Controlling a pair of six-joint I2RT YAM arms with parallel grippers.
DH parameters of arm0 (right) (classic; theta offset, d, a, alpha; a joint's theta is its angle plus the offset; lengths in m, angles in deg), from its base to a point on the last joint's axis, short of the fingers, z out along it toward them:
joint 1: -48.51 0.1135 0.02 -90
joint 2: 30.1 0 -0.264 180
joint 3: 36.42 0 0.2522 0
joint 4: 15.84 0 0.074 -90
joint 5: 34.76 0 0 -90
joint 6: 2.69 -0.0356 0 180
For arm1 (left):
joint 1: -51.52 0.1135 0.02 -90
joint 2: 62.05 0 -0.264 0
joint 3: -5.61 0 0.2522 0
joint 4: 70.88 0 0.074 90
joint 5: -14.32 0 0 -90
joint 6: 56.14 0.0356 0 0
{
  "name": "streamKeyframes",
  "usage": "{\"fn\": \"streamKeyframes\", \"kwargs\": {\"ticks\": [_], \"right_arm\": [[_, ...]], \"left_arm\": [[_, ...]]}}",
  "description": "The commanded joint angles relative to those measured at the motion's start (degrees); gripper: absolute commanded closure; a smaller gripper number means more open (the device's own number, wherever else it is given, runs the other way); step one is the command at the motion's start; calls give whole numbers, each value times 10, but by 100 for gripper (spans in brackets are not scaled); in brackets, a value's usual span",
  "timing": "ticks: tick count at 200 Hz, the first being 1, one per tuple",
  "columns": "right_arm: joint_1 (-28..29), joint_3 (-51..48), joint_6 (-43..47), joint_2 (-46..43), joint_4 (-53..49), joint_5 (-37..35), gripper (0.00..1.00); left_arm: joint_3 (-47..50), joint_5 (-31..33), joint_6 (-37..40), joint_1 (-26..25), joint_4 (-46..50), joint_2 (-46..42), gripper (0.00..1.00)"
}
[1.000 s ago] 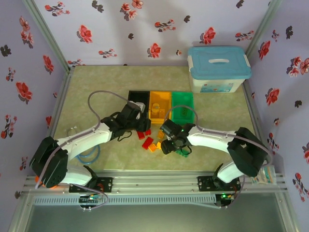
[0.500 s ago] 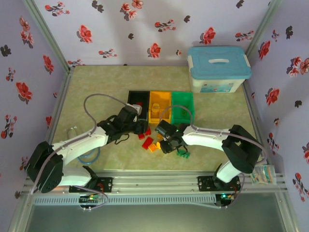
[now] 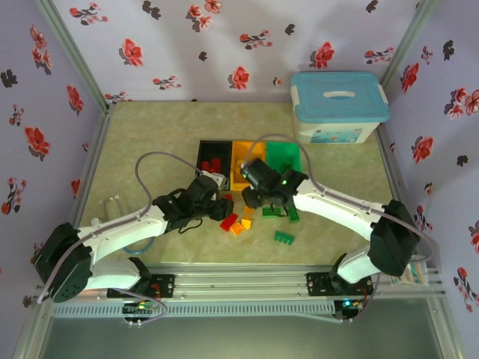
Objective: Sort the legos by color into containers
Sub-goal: Place the lego in the container.
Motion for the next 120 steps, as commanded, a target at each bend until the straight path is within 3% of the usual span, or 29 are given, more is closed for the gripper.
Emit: {"fn": "streamKeyframes", "kwargs": {"ticks": [1,120], "right_arm": [[-33,51,29,34,-21,-25,67],[-119,238,48,221,-61,-24,65]], "left_arm": [[16,23,-15,-15,3,-24,42],[56,36,-41,-42,20,-71,42]]}}
